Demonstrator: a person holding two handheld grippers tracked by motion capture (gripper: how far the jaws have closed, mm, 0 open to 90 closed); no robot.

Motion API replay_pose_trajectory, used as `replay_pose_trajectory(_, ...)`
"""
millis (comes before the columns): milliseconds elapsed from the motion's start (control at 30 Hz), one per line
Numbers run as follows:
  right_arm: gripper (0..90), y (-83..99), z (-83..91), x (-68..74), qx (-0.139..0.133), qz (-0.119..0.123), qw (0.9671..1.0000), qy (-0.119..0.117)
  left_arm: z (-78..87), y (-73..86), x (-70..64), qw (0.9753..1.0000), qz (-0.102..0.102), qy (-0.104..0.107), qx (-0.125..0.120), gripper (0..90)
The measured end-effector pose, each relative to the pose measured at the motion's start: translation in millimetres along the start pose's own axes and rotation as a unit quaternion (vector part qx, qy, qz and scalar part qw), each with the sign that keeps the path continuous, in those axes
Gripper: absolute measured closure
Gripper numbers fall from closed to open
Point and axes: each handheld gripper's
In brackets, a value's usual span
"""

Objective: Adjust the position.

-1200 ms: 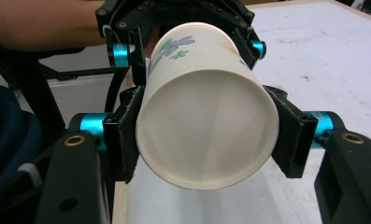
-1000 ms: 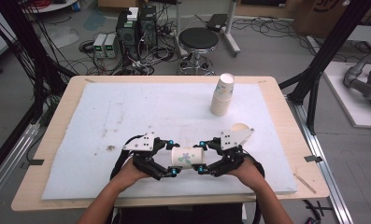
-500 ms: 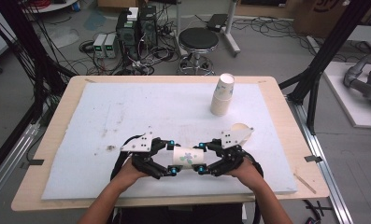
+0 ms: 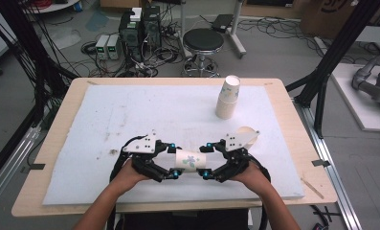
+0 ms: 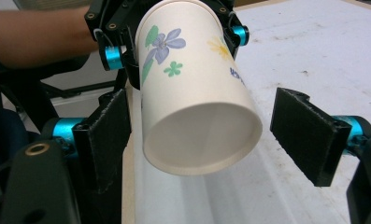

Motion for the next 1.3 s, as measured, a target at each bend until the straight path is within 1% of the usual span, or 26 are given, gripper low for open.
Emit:
replay_pose_trajectory(100, 21.0, -3.3, -0.4, 1.5, 0.009, 0.008, 0.9998, 0.013, 2.3, -6.3, 0.5, 0.9994, -0.003, -0.011, 0.032, 28.0)
replay_pose_trajectory(167, 21.0, -6.7, -1.2, 3.2, 0.018, 0.012, 0.9996, 0.018, 3.7, -11.0, 1.1, 0.9983, -0.005, -0.018, 0.055, 28.0)
replay_pose_trajectory(233, 21.0, -10.2, -2.9, 3.9, 0.032, 0.022, 0.9989, 0.025, 4.3, -14.8, 1.6, 0.9972, -0.008, -0.022, 0.071, 28.0)
replay_pose_trajectory(333, 21.0, -14.6, -6.6, 4.7, 0.055, 0.034, 0.9972, 0.038, 4.9, -22.1, 1.5, 0.9942, -0.019, -0.030, 0.101, 28.0)
replay_pose_trajectory(400, 21.0, -16.8, -8.3, 5.0, 0.068, 0.036, 0.9961, 0.042, 5.3, -25.4, 1.6, 0.9924, -0.028, -0.033, 0.115, 28.0)
replay_pose_trajectory(433, 21.0, -17.8, -9.6, 4.8, 0.074, 0.041, 0.9955, 0.043, 5.3, -26.7, 1.3, 0.9920, -0.028, -0.034, 0.118, 28.0)
replay_pose_trajectory(467, 21.0, -18.7, -10.7, 5.0, 0.076, 0.042, 0.9953, 0.043, 5.8, -28.3, 1.4, 0.9909, -0.032, -0.034, 0.127, 28.0)
replay_pose_trajectory(500, 21.0, -19.6, -11.7, 4.7, 0.078, 0.044, 0.9951, 0.042, 5.7, -29.0, 1.0, 0.9906, -0.032, -0.034, 0.128, 28.0)
replay_pose_trajectory(533, 21.0, -20.1, -12.3, 4.7, 0.078, 0.044, 0.9950, 0.044, 6.0, -30.3, 1.2, 0.9894, -0.035, -0.034, 0.136, 28.0)
replay_pose_trajectory(667, 21.0, -22.8, -15.0, 4.1, 0.091, 0.056, 0.9931, 0.049, 6.2, -33.9, 1.8, 0.9863, -0.038, -0.035, 0.157, 27.9)
replay_pose_trajectory(700, 21.0, -23.2, -15.5, 4.4, 0.093, 0.056, 0.9929, 0.049, 6.4, -35.1, 2.3, 0.9848, -0.040, -0.035, 0.165, 27.9)
replay_pose_trajectory(800, 21.0, -24.9, -17.0, 4.3, 0.101, 0.065, 0.9913, 0.054, 6.2, -38.2, 3.1, 0.9804, -0.045, -0.038, 0.188, 27.9)
replay_pose_trajectory(833, 21.0, -25.3, -17.5, 4.6, 0.103, 0.064, 0.9912, 0.054, 5.5, -39.0, 3.2, 0.9798, -0.046, -0.038, 0.191, 27.9)
replay_pose_trajectory(867, 21.0, -25.8, -18.0, 4.7, 0.105, 0.067, 0.9907, 0.055, 5.2, -40.4, 3.1, 0.9784, -0.046, -0.039, 0.198, 27.9)
replay_pose_trajectory(900, 21.0, -26.4, -18.4, 4.8, 0.108, 0.069, 0.9901, 0.057, 5.2, -42.1, 3.8, 0.9764, -0.051, -0.039, 0.206, 27.9)
replay_pose_trajectory(967, 21.0, -27.6, -19.6, 5.2, 0.113, 0.072, 0.9894, 0.057, 5.2, -44.5, 4.0, 0.9744, -0.053, -0.039, 0.215, 27.8)
replay_pose_trajectory(1000, 21.0, -28.1, -19.7, 5.3, 0.114, 0.073, 0.9891, 0.058, 4.6, -45.3, 4.0, 0.9740, -0.053, -0.041, 0.217, 27.8)
replay_pose_trajectory(1033, 21.0, -28.6, -20.5, 5.2, 0.115, 0.075, 0.9888, 0.058, 4.4, -45.9, 4.2, 0.9728, -0.055, -0.041, 0.221, 27.8)
replay_pose_trajectory(1100, 21.0, -29.1, -21.6, 5.4, 0.119, 0.076, 0.9881, 0.060, 3.2, -46.2, 4.3, 0.9719, -0.056, -0.042, 0.225, 27.7)
replay_pose_trajectory(1167, 21.0, -29.6, -23.6, 5.9, 0.127, 0.082, 0.9867, 0.060, 1.7, -46.2, 4.3, 0.9701, -0.057, -0.040, 0.233, 27.7)
replay_pose_trajectory(1200, 21.0, -29.9, -24.6, 6.4, 0.131, 0.088, 0.9855, 0.062, 0.9, -46.3, 4.2, 0.9677, -0.058, -0.040, 0.242, 27.7)
replay_pose_trajectory(1233, 21.1, -30.3, -26.3, 7.4, 0.135, 0.094, 0.9844, 0.062, 0.1, -46.3, 4.2, 0.9667, -0.059, -0.041, 0.245, 27.6)
replay_pose_trajectory(1267, 21.1, -30.8, -27.3, 7.7, 0.140, 0.100, 0.9830, 0.063, -0.5, -46.2, 4.0, 0.9668, -0.057, -0.042, 0.246, 27.6)
replay_pose_trajectory(1300, 21.1, -31.3, -28.4, 8.2, 0.145, 0.103, 0.9820, 0.065, -0.6, -46.7, 4.4, 0.9656, -0.057, -0.042, 0.250, 27.6)
Point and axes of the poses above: each handheld gripper's, and its own axes: z roughly backward along the jaws, y roughly out of its underside, x roughly to its left, and after that the axes turned 2 degrees about -z, right-handed
